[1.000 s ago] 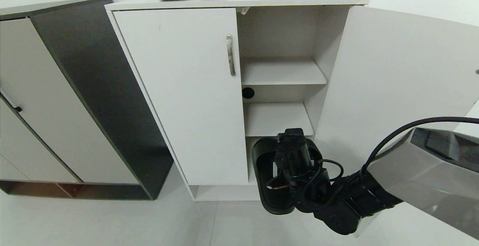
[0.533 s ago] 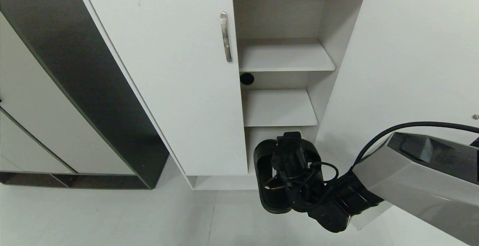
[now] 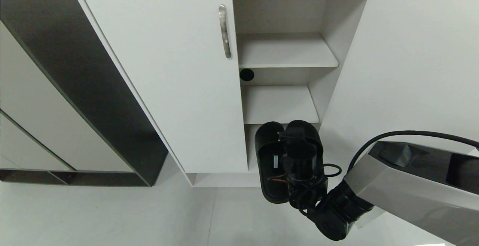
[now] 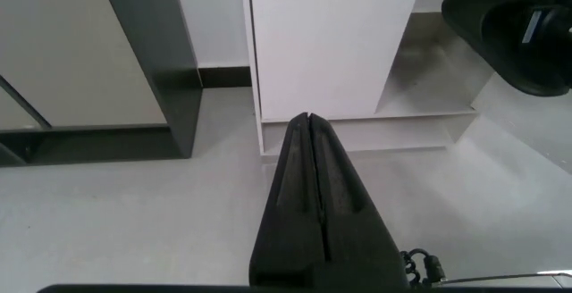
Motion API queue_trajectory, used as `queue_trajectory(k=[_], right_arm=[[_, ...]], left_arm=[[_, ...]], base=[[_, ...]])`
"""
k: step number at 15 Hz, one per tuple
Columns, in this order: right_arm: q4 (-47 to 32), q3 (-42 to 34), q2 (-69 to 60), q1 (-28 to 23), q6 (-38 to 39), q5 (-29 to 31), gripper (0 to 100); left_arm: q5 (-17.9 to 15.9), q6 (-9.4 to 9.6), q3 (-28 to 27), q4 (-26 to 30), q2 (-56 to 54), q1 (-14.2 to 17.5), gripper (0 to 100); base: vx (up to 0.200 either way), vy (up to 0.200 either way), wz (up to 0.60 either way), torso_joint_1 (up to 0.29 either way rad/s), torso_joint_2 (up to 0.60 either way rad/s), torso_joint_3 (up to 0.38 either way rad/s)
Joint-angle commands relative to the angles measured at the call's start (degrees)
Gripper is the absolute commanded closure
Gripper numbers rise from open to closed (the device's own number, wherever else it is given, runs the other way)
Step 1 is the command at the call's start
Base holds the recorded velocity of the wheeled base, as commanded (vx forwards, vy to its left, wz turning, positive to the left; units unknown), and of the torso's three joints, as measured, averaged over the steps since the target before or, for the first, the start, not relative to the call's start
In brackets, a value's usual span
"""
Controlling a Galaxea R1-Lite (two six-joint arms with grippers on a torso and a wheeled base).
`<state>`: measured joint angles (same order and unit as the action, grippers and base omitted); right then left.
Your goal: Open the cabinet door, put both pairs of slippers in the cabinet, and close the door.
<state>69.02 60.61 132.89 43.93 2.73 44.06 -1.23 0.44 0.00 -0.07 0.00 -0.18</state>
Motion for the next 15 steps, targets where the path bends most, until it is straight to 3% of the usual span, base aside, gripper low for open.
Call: queue_trajectory(k=[1, 3, 15], right_arm=[[-0.03, -0.14, 0.97, -0.08, -0.01, -0.02, 100], [0.06, -0.05, 1.23, -0.08, -0.01, -0.11, 100], [0.94, -0.32, 1.41, -0.43, 0.08, -0.38, 100]], left_arm=[[0.0, 0.0, 0.0, -0.01, 0.09, 0.01, 100], [-0.09, 0.0, 0.0, -0.01, 0.09, 0.01, 100], [-0.09, -0.18, 0.0, -0.01, 0.09, 0.01, 100]], base=[[0.0, 0.0, 0.0, 0.0, 0.0, 0.0], [0.0, 0.0, 0.0, 0.0, 0.0, 0.0], [0.2, 0.0, 0.0, 0.002, 0.0, 0.002]])
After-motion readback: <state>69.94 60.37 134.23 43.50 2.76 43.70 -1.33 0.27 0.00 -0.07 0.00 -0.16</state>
